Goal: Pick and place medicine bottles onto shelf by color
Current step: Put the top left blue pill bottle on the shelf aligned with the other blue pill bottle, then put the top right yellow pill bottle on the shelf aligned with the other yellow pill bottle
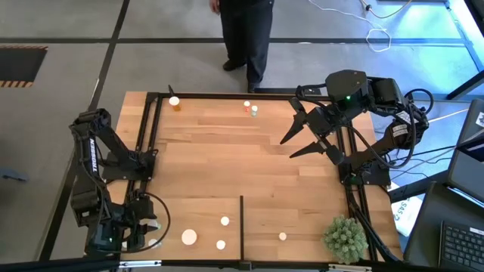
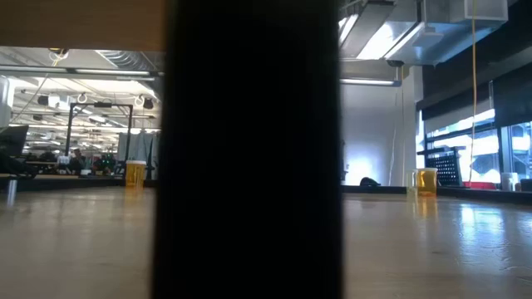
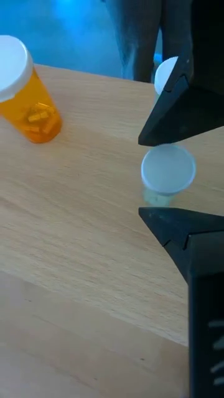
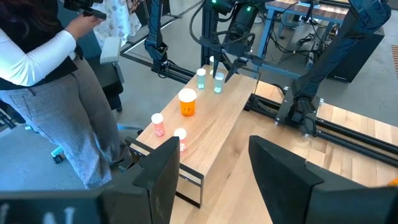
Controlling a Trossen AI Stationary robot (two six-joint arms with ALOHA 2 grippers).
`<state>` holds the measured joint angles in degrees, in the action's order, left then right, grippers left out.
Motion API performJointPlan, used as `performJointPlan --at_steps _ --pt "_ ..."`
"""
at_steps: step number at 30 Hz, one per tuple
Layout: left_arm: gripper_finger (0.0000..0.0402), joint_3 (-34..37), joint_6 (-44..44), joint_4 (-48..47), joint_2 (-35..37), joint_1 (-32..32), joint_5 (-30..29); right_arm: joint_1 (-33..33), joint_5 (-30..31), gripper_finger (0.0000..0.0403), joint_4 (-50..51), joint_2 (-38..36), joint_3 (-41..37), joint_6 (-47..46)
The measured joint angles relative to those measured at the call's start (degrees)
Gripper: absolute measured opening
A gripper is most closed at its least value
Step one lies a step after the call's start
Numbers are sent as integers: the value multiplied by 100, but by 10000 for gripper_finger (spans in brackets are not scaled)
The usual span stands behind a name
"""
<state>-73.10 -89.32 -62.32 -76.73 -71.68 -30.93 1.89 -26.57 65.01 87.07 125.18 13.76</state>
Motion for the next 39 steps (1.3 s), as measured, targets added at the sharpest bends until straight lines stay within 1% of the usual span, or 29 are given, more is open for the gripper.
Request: performJointPlan --at_steps 9,17,25,28,34,39 --pt "165 -2 9 37 4 0 -139 -1 0 197 0 0 0 2" --pt "165 -2 9 36 12 2 -150 0 2 197 0 0 0 0" --pt "165 -4 12 45 229 2 -192 0 2 197 0 0 0 2" --pt "165 -4 170 58 290 2 -211 0 2 197 0 0 0 1" --pt "165 -4 448 72 495 2 -496 0 0 197 0 0 0 0" --pt "165 -4 840 153 833 4 -1093 -1 0 197 0 0 0 1"
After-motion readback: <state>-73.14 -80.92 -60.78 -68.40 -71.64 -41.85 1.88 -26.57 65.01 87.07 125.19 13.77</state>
